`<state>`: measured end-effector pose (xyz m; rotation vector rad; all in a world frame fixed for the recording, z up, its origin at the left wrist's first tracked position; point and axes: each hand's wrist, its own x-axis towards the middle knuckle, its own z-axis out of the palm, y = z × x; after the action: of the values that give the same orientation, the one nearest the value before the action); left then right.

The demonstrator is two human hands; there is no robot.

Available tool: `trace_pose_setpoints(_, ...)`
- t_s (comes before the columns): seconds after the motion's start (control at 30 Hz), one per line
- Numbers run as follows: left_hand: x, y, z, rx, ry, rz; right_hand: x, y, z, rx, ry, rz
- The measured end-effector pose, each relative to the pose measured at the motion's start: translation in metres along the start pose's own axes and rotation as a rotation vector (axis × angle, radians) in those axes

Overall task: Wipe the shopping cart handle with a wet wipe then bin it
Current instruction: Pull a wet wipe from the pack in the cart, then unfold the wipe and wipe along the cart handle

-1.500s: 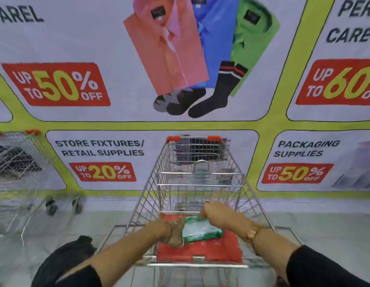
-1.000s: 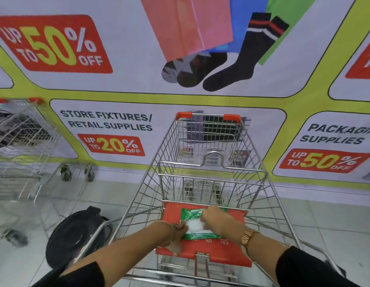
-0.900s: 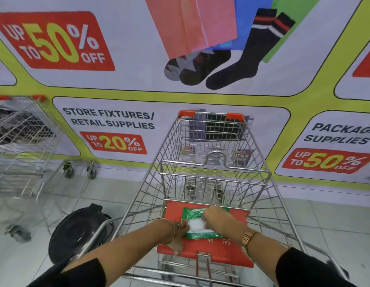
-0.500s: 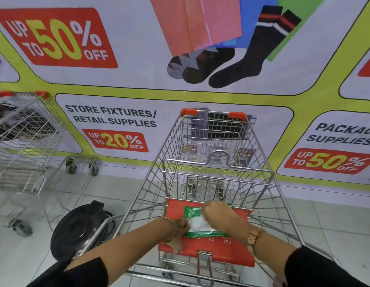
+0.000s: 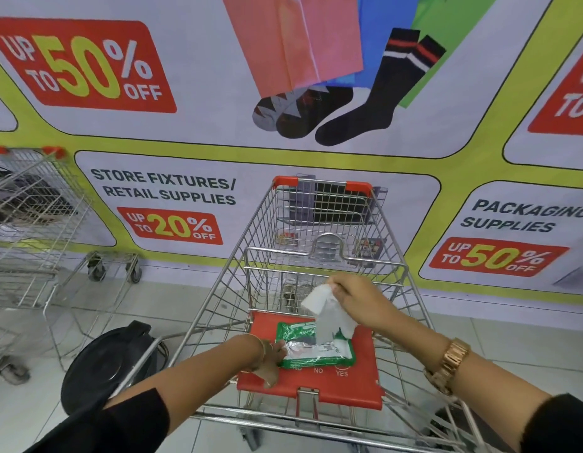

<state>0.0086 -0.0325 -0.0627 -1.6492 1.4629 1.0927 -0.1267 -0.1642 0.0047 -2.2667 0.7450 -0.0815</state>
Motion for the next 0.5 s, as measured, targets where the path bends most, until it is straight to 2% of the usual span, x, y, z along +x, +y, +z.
trace_pose_setpoints(0.07,-0.006,-0.006,-0.003,-0.15,0.075,-0.021,-0.006,-0.004,-0.007,0.172,0.013,0.057)
trace_pose_setpoints(0.13,-0.015,-0.013,-0.006,-0.335,0.215,-0.066,-0.013,-0.008,-0.011,0.369,0.021,0.127)
trace_pose_setpoints(0.23,-0.04,-0.018,-0.022,-0.558,0.537,0.056,-0.024,-0.023,-0.02,0.539,0.056,0.195)
trace_pose_setpoints(0.33,-0.076,-0.019,-0.036,-0.98,0.758,0.222,-0.036,-0.044,-0.032,0.627,0.083,0.208)
trace_pose_setpoints(0.43,-0.105,-0.02,-0.044,-1.305,0.783,0.398,-0.046,-0.063,-0.038,0.675,0.111,0.196)
trace_pose_setpoints(0.5,-0.125,-0.015,-0.043,-1.403,0.778,0.502,-0.053,-0.077,-0.037,0.711,0.141,0.182)
